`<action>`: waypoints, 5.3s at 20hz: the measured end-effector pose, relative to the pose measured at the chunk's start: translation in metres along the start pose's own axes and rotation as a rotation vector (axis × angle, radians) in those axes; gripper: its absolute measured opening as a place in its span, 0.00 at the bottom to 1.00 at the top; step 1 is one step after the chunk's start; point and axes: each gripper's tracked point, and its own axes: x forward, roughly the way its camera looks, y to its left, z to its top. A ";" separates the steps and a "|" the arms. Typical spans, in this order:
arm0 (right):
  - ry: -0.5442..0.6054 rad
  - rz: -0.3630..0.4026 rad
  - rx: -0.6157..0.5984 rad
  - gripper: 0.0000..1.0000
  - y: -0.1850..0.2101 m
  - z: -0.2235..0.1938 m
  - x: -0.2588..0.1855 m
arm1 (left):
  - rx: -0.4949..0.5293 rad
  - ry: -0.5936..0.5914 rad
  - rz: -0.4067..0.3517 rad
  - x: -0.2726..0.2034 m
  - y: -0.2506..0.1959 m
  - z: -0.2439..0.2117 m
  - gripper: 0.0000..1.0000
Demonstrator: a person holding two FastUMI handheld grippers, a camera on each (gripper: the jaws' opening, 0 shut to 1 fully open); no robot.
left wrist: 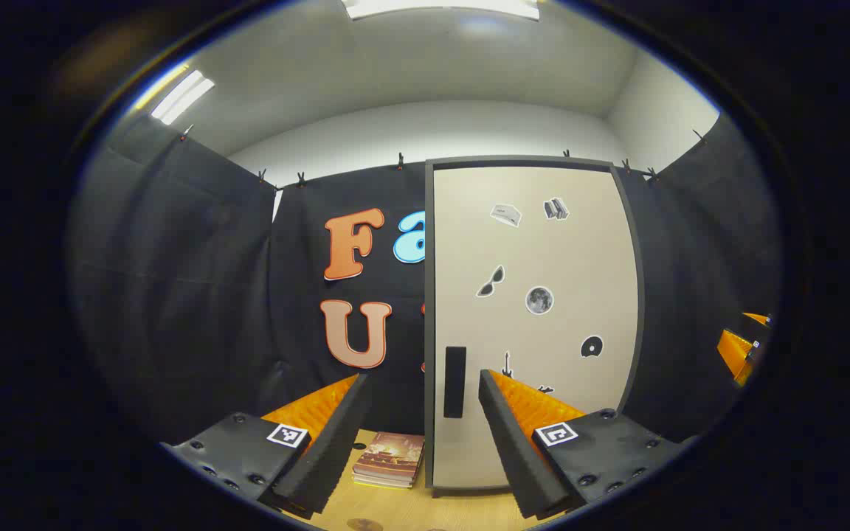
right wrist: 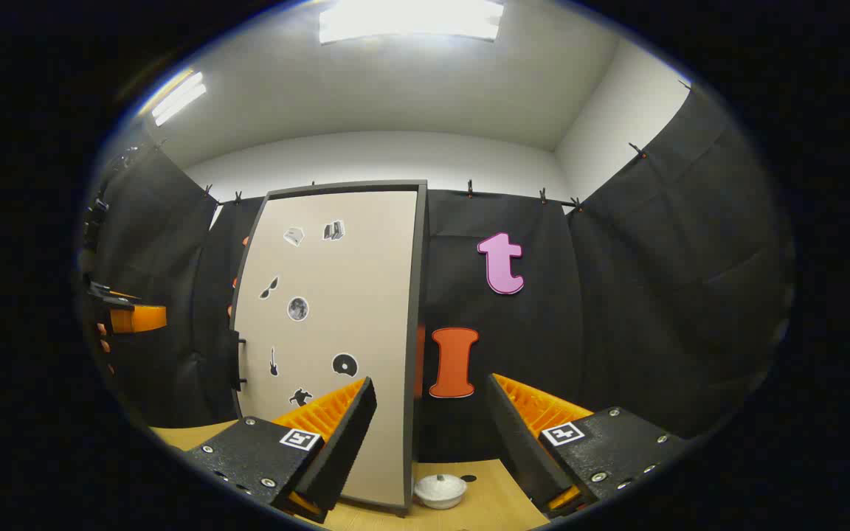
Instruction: Open the cabinet door with the right hand, grasp the bottle in the cabinet with the left hand and place it on the coaster, then close the cabinet door with the right hand.
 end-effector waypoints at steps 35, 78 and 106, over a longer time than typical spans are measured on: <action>0.028 0.002 -0.036 0.94 0.150 -0.004 0.046 | -0.016 -0.124 -0.015 0.048 0.142 -0.003 0.96; 0.463 0.180 0.188 0.22 0.374 -0.134 0.142 | -0.098 0.019 -0.162 0.090 0.172 -0.079 0.96; 0.391 -0.021 0.268 0.15 0.273 -0.104 0.078 | -0.081 0.029 -0.437 0.099 -0.066 -0.075 0.93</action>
